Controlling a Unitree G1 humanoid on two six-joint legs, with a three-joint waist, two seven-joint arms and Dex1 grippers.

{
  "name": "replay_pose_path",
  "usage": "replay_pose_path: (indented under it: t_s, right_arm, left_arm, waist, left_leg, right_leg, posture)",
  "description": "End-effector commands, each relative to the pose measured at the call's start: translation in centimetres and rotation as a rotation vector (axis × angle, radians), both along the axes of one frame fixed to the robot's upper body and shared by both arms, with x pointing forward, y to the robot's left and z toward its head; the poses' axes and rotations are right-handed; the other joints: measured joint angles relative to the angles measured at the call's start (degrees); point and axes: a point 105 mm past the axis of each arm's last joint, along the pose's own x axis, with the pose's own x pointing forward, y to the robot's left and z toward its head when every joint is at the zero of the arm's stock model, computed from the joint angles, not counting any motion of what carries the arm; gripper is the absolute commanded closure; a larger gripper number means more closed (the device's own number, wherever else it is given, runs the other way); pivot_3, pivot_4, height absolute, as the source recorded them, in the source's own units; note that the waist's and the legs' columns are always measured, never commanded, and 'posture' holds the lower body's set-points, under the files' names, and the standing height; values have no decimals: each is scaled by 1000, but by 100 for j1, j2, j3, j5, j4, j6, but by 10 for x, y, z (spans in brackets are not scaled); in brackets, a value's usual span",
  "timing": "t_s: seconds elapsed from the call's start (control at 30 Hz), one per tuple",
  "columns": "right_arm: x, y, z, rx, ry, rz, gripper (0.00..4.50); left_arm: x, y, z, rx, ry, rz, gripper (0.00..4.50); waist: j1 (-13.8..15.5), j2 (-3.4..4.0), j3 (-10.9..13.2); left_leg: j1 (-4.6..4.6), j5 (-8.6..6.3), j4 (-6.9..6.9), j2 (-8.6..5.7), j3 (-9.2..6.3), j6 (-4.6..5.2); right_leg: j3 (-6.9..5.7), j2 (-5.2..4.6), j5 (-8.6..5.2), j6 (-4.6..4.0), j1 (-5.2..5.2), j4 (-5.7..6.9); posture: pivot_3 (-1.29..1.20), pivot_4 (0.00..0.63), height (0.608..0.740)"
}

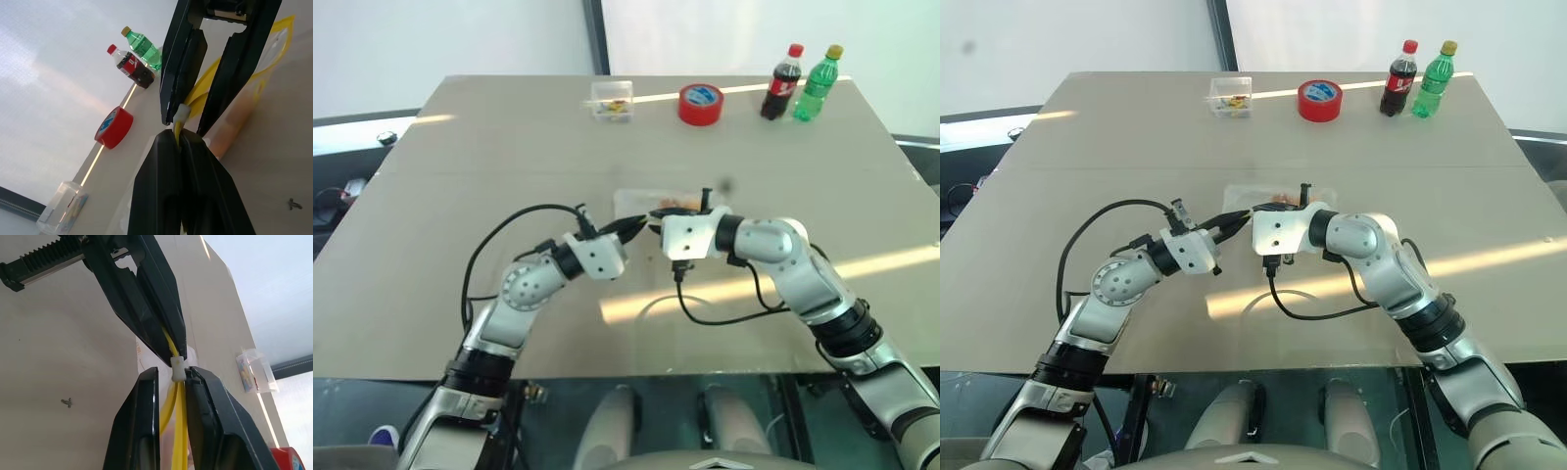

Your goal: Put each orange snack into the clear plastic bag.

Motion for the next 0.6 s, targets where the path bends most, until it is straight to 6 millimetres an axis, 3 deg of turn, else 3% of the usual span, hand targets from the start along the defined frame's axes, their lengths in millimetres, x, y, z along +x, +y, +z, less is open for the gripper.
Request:
replay_pose_path:
  t_s: [0.03, 0.6]
  right_arm:
    - [-2, 2, 14, 20, -48, 18, 3644]
    - [-5, 3, 19, 12, -85, 32, 3644]
  left_arm:
    - [-6, -2, 15, -11, -66, -17, 4500]
    - [-3, -1, 15, -8, -51, -5, 4500]
  waist:
    - [0, 0, 0]
    - [0, 0, 0]
  left_leg:
    - [0, 0, 0, 0, 0, 0]
    - [0, 0, 0, 0, 0, 0]
  right_leg:
    - [0, 0, 0, 0, 0, 0]
    - [0, 0, 0, 0, 0, 0]
  posture:
    - [0, 150, 740]
    - [0, 150, 740]
